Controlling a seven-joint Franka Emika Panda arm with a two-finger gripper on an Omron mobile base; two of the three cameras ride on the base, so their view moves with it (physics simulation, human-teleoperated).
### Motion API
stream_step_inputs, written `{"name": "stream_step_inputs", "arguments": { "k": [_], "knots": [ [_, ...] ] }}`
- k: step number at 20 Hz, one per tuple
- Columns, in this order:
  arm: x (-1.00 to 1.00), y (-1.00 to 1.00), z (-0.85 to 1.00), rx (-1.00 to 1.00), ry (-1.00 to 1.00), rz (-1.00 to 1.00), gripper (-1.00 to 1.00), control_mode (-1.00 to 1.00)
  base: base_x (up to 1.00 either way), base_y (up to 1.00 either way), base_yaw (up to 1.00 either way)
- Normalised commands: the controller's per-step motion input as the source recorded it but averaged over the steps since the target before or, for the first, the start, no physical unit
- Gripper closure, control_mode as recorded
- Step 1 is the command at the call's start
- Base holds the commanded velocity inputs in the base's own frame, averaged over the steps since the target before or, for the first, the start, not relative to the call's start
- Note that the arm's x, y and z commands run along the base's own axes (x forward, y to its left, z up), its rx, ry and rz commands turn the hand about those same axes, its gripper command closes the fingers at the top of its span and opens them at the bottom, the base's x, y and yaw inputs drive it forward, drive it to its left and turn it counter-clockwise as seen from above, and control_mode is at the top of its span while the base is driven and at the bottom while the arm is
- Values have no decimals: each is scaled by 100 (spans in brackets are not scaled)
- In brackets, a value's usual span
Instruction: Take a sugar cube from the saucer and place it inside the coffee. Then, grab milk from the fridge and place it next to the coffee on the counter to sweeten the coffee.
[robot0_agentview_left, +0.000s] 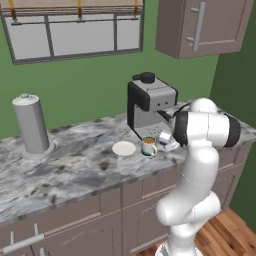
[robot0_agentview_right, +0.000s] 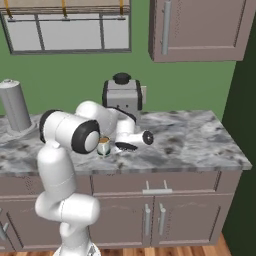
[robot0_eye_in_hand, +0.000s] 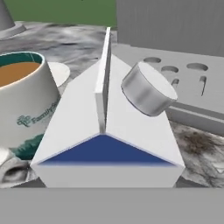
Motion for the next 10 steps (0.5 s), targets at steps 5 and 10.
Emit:
{"name": "stream_step_inputs", "arguments": {
  "k": [5, 10],
  "knots": [
    [19, -1, -4, 0, 0, -1, -100, -100, 0, 0, 0],
    [-34, -8, 1, 0, -2, 0, -100, -100, 0, 0, 0]
  ]
}}
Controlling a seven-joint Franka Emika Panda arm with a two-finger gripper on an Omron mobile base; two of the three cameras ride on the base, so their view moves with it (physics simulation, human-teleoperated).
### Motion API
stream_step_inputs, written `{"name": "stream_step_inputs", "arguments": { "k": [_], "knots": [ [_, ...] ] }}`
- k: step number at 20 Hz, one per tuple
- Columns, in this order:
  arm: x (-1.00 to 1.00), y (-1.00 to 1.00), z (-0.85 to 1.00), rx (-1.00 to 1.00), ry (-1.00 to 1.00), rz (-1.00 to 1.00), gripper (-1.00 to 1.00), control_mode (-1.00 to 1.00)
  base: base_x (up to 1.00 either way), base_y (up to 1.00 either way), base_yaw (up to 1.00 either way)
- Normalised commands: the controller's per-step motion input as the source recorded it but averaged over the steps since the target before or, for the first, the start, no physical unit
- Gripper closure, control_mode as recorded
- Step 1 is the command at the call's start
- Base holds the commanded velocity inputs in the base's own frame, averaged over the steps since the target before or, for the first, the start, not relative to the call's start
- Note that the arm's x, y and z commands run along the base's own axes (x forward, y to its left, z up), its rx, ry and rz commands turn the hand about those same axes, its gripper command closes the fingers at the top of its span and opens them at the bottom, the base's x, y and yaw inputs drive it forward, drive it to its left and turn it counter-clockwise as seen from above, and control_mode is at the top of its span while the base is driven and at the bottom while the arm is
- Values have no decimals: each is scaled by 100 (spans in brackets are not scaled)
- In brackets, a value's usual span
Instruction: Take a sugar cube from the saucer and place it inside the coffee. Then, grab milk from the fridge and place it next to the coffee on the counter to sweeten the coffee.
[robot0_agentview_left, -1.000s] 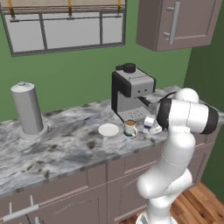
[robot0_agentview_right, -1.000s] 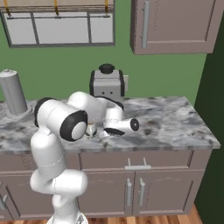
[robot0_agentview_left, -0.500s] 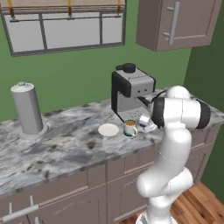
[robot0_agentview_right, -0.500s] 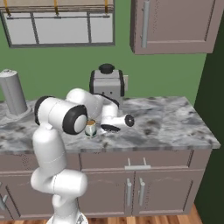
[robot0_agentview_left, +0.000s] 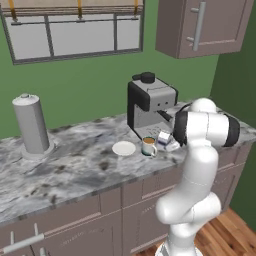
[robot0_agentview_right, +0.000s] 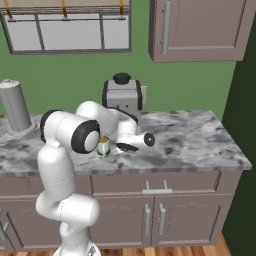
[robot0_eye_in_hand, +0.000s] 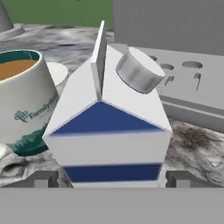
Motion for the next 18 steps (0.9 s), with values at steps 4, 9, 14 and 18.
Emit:
{"name": "stream_step_inputs", "arguments": {
  "k": [4, 9, 14, 18],
  "knots": [
    [-71, -19, 14, 0, -13, 0, -100, -100, 0, 0, 0],
    [-77, -17, 26, 0, -20, 0, -100, -100, 0, 0, 0],
    [-92, -8, 45, 0, -30, 0, -100, -100, 0, 0, 0],
    [-98, 0, 77, -7, -52, 0, -100, -100, 0, 0, 0]
  ]
}}
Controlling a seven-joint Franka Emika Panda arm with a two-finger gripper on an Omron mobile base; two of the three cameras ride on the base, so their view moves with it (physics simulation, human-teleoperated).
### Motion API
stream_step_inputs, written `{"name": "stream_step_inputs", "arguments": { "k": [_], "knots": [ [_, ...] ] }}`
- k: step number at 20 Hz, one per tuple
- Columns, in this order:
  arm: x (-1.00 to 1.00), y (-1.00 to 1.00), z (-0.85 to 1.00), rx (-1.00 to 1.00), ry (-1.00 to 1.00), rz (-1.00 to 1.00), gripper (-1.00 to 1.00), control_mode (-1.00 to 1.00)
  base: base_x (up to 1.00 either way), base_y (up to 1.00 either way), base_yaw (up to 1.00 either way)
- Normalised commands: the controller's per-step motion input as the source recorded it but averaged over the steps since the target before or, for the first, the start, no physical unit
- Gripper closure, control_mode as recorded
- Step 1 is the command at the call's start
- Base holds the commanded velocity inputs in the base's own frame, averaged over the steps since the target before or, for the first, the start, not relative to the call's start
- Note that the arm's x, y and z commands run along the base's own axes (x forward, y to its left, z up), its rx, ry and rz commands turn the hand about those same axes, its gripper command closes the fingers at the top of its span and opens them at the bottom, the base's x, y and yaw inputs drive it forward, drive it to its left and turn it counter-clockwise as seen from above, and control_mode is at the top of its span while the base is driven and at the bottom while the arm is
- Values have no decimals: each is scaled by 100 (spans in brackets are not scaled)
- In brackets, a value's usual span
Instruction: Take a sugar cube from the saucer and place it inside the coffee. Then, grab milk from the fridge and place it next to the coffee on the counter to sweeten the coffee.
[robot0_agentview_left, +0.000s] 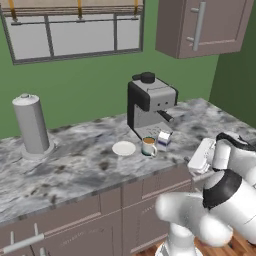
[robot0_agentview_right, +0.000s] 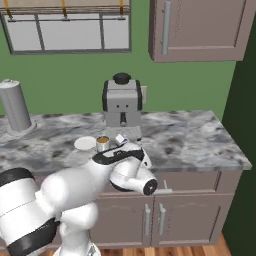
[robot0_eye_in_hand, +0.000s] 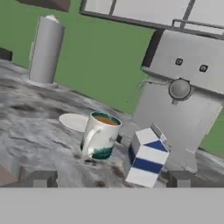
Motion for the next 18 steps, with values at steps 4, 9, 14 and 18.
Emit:
{"name": "stream_step_inputs", "arguments": {
  "k": [4, 9, 14, 18],
  "knots": [
    [-89, 21, 100, -21, -73, 0, -100, -100, 0, 0, 0],
    [-82, 48, 100, -29, -75, 9, -100, -100, 0, 0, 0],
    [-48, 85, 97, -41, -70, 15, -100, -100, 0, 0, 0],
    [-25, 71, 56, -43, -56, 8, -100, -100, 0, 0, 0]
  ]
}}
